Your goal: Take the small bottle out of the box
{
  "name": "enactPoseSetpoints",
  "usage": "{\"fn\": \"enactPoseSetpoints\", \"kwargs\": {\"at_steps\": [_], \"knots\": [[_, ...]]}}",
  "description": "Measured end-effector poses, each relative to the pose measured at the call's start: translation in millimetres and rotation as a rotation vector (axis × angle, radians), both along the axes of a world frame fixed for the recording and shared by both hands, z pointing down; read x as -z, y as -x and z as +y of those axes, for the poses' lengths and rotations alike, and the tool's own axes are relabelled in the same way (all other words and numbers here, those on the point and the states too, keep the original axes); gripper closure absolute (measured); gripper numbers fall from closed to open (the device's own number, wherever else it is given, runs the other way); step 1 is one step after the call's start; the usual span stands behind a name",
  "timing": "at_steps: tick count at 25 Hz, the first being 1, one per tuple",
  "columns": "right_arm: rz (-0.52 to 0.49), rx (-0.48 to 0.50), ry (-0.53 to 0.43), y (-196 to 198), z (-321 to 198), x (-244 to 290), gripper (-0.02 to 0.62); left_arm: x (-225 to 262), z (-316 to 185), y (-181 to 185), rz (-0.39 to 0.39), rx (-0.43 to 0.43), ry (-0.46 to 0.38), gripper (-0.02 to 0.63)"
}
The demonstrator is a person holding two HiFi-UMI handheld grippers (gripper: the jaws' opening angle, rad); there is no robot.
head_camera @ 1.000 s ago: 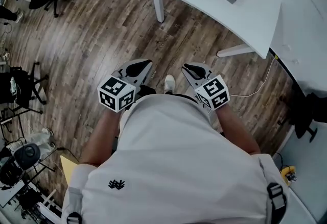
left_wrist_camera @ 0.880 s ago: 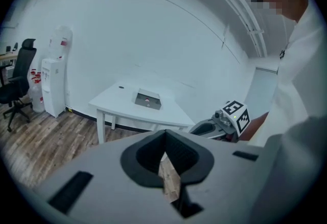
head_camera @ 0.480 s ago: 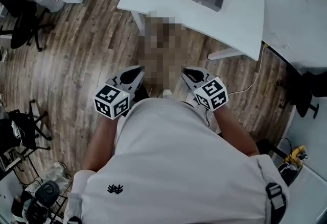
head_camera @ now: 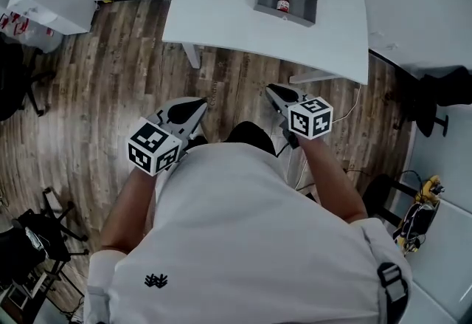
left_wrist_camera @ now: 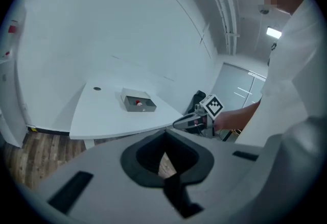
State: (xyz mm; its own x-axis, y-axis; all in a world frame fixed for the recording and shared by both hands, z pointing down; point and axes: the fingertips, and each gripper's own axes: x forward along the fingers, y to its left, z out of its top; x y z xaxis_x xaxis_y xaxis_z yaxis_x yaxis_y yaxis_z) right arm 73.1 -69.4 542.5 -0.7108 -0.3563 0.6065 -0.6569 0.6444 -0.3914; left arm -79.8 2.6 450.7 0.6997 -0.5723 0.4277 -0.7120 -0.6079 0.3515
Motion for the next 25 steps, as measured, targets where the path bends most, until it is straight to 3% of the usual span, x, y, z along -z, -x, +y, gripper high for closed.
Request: {"fn": "enactPoseSetpoints", "kwargs": {"at_steps": [4,10,19,25], "knots": [[0.020,-0.107,0.021,-8,-39,-3,0.558,-13,-4,24,0.010,-0.016,0.036,0.600],[0.080,-0.164,0.007,-28,-122,-3,0.546,-19,-44,41,0.002,0.026,0.036,0.600],[0.166,-0.172,0.030,-49,-242,-19,0.497,-2,-122,43,-0.040,0.111,0.004,0.600],[0.207,-0.156,0.077,-55,-291,-40,0.466,2,-160,42,-0.045,0.166,0.003,0.600]]}}
